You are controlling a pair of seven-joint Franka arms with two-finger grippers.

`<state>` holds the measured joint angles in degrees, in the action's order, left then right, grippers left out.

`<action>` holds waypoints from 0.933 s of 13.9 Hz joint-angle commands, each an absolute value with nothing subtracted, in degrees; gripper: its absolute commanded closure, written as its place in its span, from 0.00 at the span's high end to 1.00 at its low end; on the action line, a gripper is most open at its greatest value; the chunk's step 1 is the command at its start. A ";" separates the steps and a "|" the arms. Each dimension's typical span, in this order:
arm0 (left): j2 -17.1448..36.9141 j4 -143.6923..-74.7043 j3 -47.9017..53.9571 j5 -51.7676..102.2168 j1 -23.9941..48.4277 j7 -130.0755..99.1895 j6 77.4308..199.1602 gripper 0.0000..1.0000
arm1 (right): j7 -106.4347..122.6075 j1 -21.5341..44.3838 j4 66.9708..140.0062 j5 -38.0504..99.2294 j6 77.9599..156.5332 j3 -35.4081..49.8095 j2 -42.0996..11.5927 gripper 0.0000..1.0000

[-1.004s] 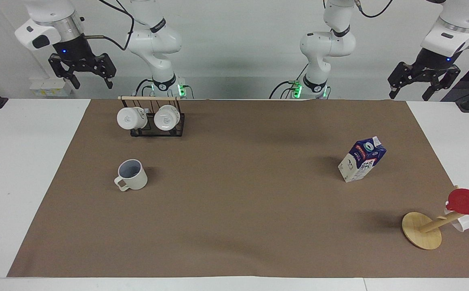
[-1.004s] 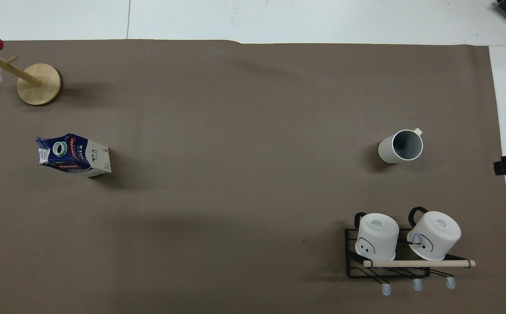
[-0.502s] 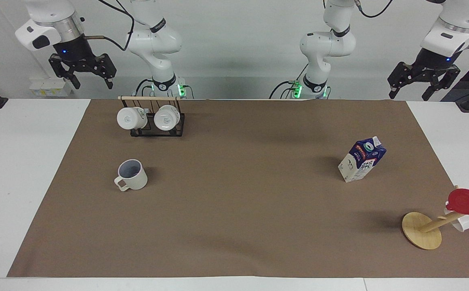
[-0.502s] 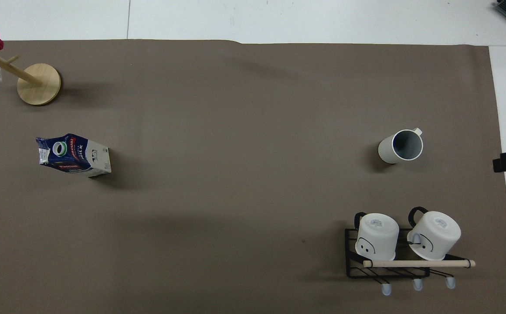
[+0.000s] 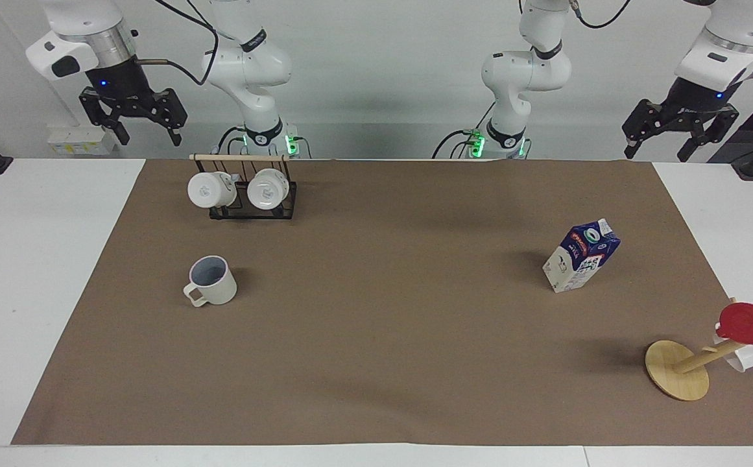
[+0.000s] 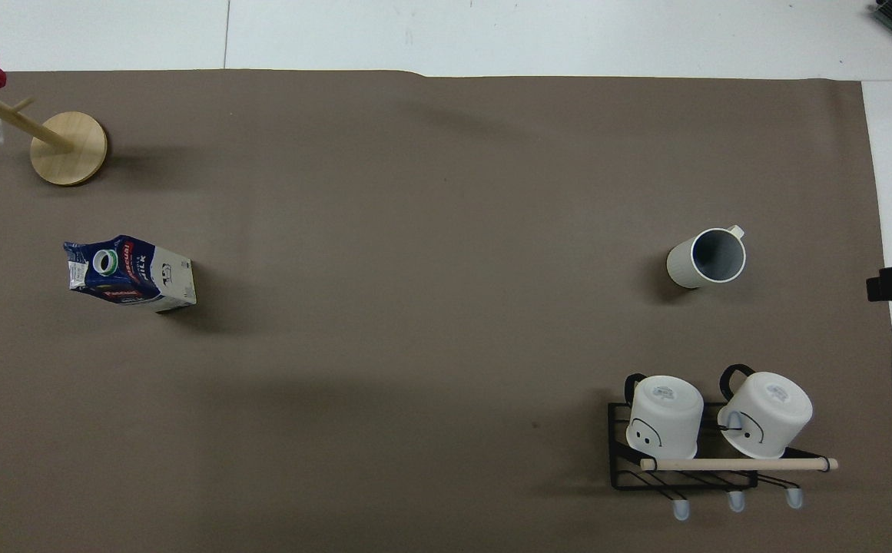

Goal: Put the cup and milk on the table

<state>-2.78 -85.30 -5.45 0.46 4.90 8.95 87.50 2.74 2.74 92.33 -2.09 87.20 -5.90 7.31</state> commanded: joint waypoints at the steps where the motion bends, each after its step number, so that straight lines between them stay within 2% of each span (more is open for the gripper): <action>1: -2.72 -84.81 -5.71 0.62 5.19 9.32 86.66 1.00 | 1.41 3.07 96.93 -2.55 92.00 -5.27 8.35 1.00; 4: -2.72 -84.81 -5.71 0.62 5.19 9.23 86.66 1.00 | 0.09 5.62 104.30 -2.29 102.01 -5.27 7.91 1.00; 8: -2.72 -84.81 -5.71 0.62 5.18 9.14 86.75 1.00 | 0.09 5.80 106.43 -1.76 109.67 -5.27 1.25 1.00; 13: -2.72 -84.81 -5.71 0.62 5.19 9.14 86.75 1.00 | -1.49 5.80 112.76 -0.79 121.45 -5.19 -3.42 1.00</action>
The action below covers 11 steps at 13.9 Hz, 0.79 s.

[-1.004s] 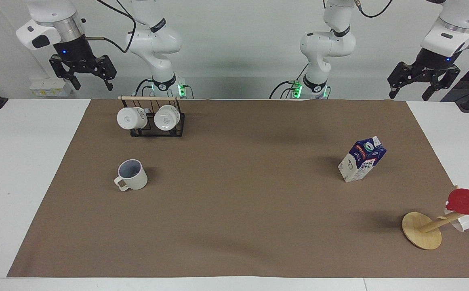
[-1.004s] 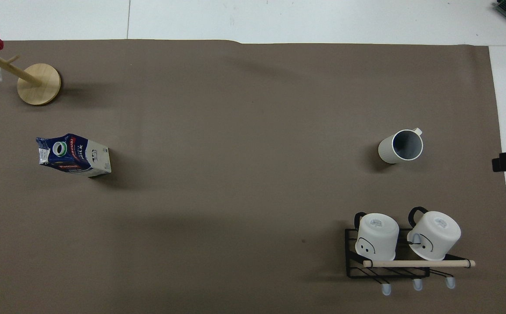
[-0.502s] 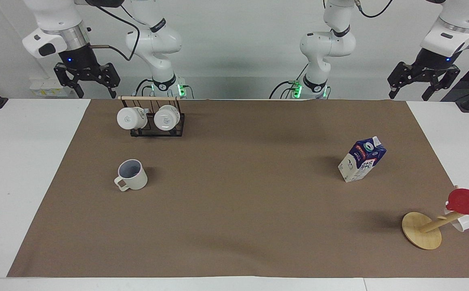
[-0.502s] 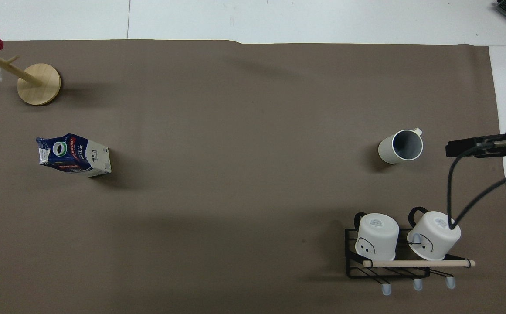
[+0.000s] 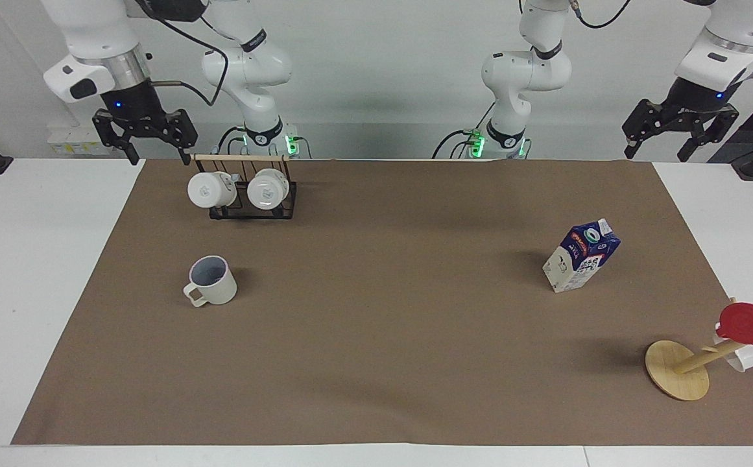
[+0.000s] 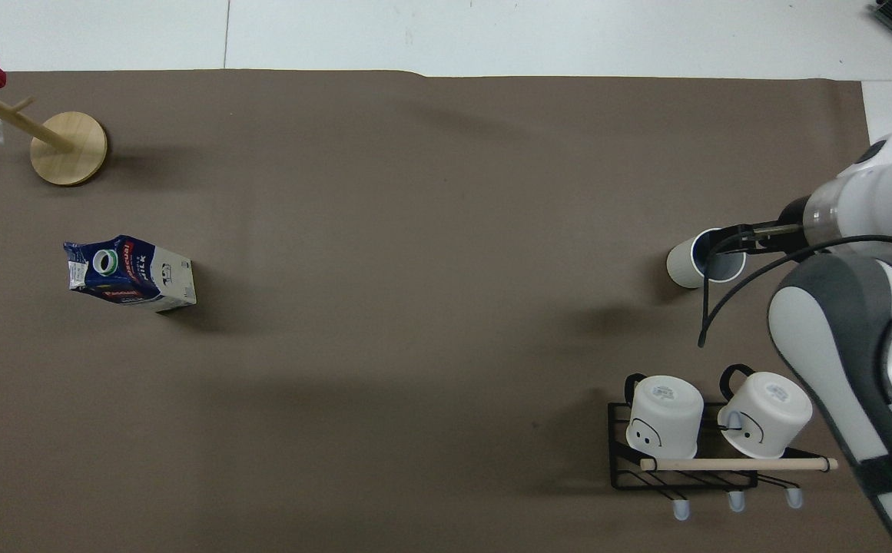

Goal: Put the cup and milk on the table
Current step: 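Reach the right gripper to the white mug and grasp it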

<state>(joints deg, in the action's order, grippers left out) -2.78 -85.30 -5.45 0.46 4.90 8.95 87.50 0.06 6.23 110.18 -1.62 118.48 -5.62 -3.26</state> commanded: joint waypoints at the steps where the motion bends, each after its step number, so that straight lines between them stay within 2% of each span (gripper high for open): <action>1: -2.72 -84.81 -5.71 0.62 5.19 9.14 86.75 1.00 | -1.49 6.15 113.46 -0.79 122.94 -5.19 -3.86 1.00; 3: -2.72 -84.81 -5.71 0.62 5.18 9.14 86.75 1.00 | -1.41 6.94 114.69 -0.79 124.27 -5.19 -5.00 1.00; 5: -2.72 -84.81 -5.71 0.62 5.19 9.05 86.75 1.00 | -0.97 7.82 116.97 -0.79 129.70 -5.19 -6.58 1.00; 11: -2.81 -84.81 -5.71 0.62 5.19 8.96 86.75 1.00 | -0.44 7.82 117.59 -0.88 135.96 -5.19 -11.42 1.00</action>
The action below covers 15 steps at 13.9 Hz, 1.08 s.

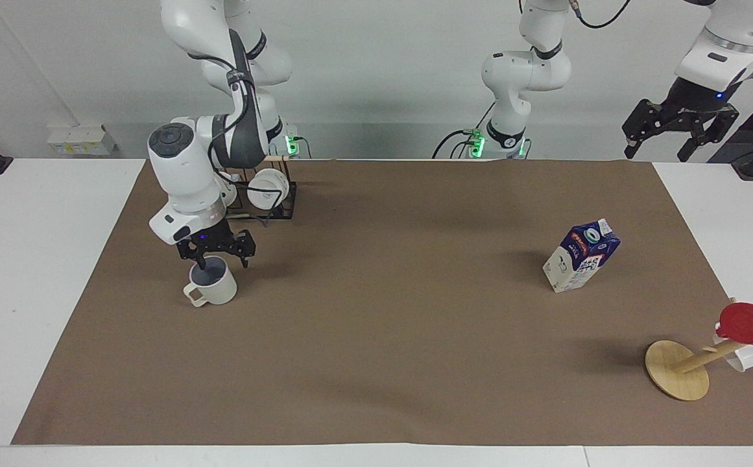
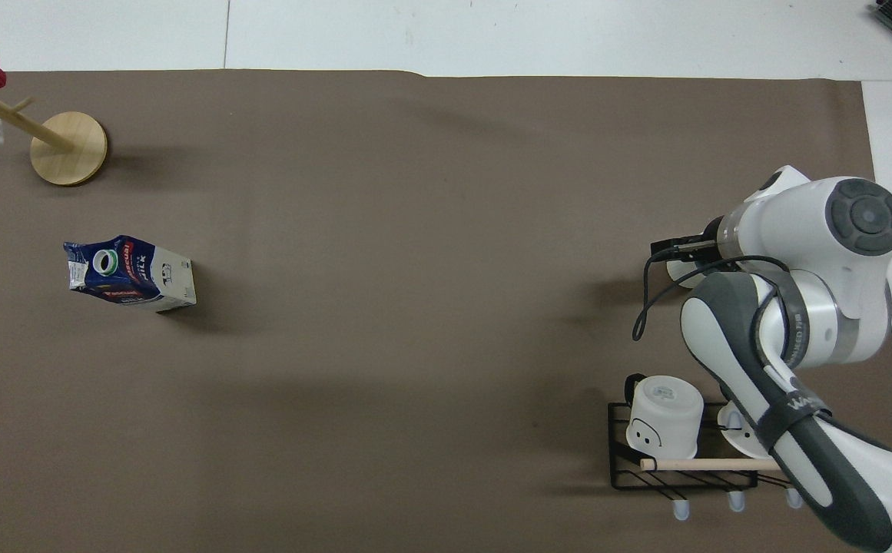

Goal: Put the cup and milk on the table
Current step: 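Reach the right gripper to the white mug and grasp it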

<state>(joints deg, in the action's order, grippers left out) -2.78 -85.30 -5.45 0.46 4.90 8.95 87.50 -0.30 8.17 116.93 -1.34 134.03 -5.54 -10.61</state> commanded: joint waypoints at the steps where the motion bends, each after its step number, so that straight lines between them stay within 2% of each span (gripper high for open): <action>1: -2.73 -84.81 -5.71 0.62 5.19 8.96 86.75 1.00 | -0.35 7.82 117.60 -0.88 135.97 -5.19 -11.43 1.00; 4: -2.81 -84.81 -5.71 0.62 5.19 8.96 86.75 1.00 | -0.18 7.56 118.04 -0.79 135.97 -5.19 -11.42 0.99; 6: -2.81 -84.81 -5.71 0.62 5.19 8.88 86.75 1.00 | -0.18 7.38 118.04 -0.79 135.97 -5.19 -11.43 0.62; 8: -2.81 -84.81 -5.71 0.62 5.19 8.88 86.75 1.00 | 0.44 7.38 118.04 -0.88 136.05 -5.19 -11.43 0.17; 9: -2.81 -84.81 -5.71 0.62 5.19 8.88 86.75 1.00 | 1.14 7.21 118.04 -0.79 136.05 -5.19 -11.51 0.01; 15: -2.81 -84.81 -5.71 0.62 5.19 8.88 86.92 1.00 | -1.31 7.29 116.46 -0.79 136.32 -5.19 -12.48 0.00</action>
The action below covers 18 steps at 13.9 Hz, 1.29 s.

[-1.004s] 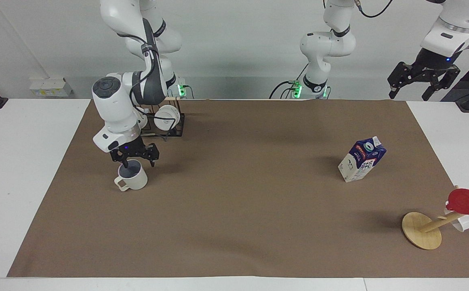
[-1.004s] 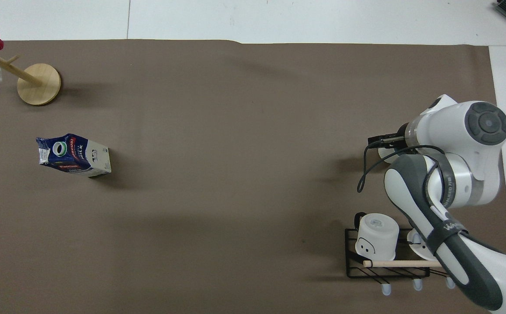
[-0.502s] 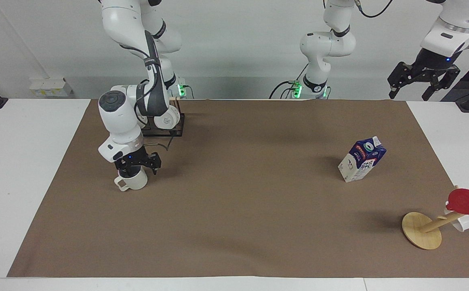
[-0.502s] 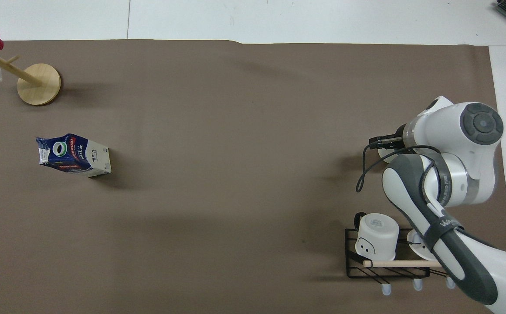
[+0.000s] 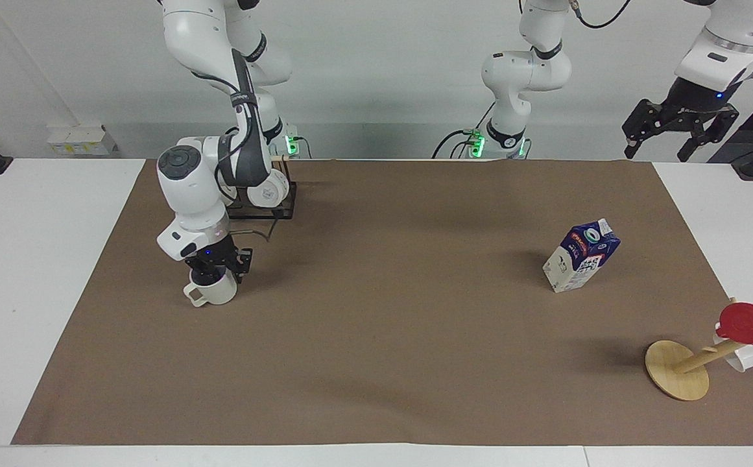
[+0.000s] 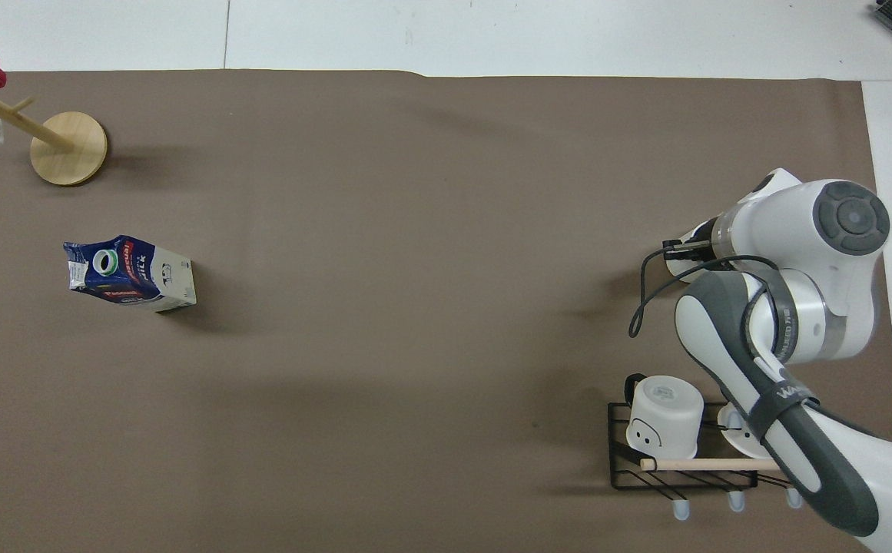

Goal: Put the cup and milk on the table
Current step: 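Carry the white mug with the right gripper toward the table centre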

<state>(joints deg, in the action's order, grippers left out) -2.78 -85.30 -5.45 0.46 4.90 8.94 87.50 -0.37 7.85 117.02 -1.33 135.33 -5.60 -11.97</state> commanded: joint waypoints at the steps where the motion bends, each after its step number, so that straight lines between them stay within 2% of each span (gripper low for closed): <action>1: -2.81 -84.81 -5.71 0.62 5.19 8.88 86.92 1.00 | -2.19 7.56 115.85 -0.79 135.88 -5.19 -12.48 0.00; 5: -2.81 -84.81 -5.71 0.62 5.10 8.96 87.10 1.00 | -17.54 10.18 113.48 -0.79 135.27 -4.75 -11.25 0.00; 9: -2.72 -84.81 -5.71 0.62 5.19 8.88 87.10 1.00 | -28.45 13.00 107.42 -0.88 126.32 -4.66 -9.84 0.00; 11: -2.72 -84.81 -5.71 0.62 5.19 8.88 87.19 1.00 | -35.99 16.68 104.51 -1.05 123.23 -4.66 -10.46 0.00; 14: -2.72 -84.81 -5.71 0.62 5.19 8.88 87.19 1.00 | -44.36 21.69 103.27 -2.11 122.70 -4.66 -11.24 0.00; 18: -2.72 -84.81 -5.71 0.62 5.19 8.88 87.19 1.00 | -53.33 27.94 98.28 -2.90 122.61 -4.66 -15.81 0.00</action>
<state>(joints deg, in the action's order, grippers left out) -2.78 -85.30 -5.45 0.46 4.90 8.94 87.50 -49.55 26.65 103.20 -1.79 123.56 -4.70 -12.36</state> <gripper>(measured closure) 0.000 0.956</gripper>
